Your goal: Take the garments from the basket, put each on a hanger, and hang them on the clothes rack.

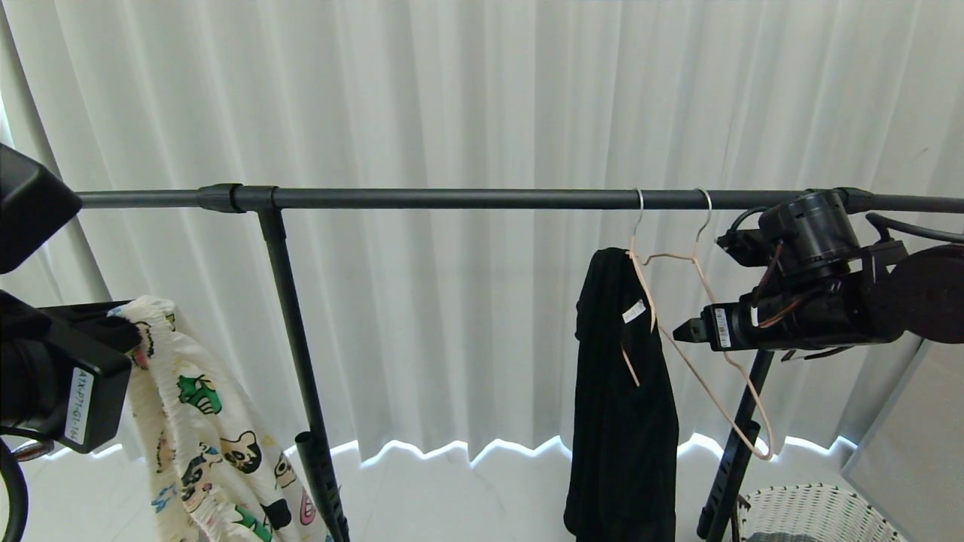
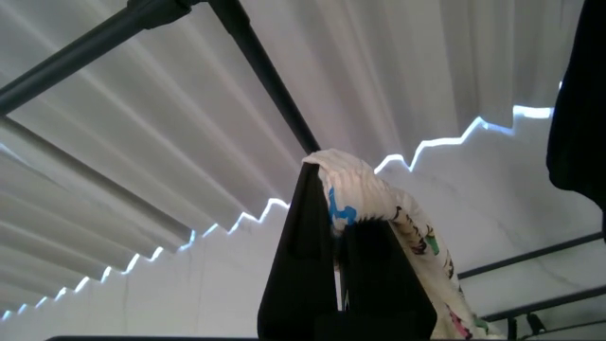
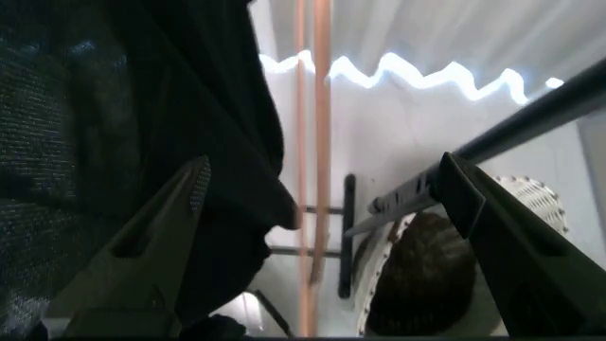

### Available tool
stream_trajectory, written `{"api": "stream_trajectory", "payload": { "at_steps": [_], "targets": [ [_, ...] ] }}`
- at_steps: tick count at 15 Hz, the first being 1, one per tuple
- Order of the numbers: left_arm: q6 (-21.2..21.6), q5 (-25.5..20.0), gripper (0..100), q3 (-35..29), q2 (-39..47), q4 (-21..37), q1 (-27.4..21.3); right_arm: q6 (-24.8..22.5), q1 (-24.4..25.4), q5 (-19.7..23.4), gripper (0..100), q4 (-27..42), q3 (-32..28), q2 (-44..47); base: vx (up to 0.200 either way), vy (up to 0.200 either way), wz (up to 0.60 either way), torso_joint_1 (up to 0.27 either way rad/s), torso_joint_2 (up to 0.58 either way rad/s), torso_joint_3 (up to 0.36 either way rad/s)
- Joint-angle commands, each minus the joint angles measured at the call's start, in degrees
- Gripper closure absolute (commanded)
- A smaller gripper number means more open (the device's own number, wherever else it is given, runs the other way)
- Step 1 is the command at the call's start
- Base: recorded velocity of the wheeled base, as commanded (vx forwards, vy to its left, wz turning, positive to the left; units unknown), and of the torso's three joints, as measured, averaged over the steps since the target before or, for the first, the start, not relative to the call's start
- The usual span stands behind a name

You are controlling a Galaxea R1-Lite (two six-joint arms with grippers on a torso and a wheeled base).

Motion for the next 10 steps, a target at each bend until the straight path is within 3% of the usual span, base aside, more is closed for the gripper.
{"api": "stream_trajectory", "payload": {
  "at_steps": [1,2,3,10],
  "targets": [
    [0.0,0.0,100,0.1,0.1,0.0,0.0,0.1,0.2,-1.5,0,0.1,0.3,1.2,0.0,0.0,0.0,0.0,0.0,0.0],
    [0.0,0.0,100,0.1,0.2,0.0,-0.1,0.3,0.1,-1.9,0,0.1,0.3,1.8,0.0,0.0,0.0,0.0,0.0,0.0],
    [0.0,0.0,100,0.0,0.3,0.0,-0.1,0.5,0.1,-2.0,100,0.0,0.2,2.0,0.0,0.0,0.0,0.0,0.0,0.0],
    [0.0,0.0,100,0.1,0.2,0.0,-0.2,1.3,0.2,-2.0,100,-0.4,0.2,1.6,0.0,0.0,0.0,0.0,0.0,0.0]
  ]
}}
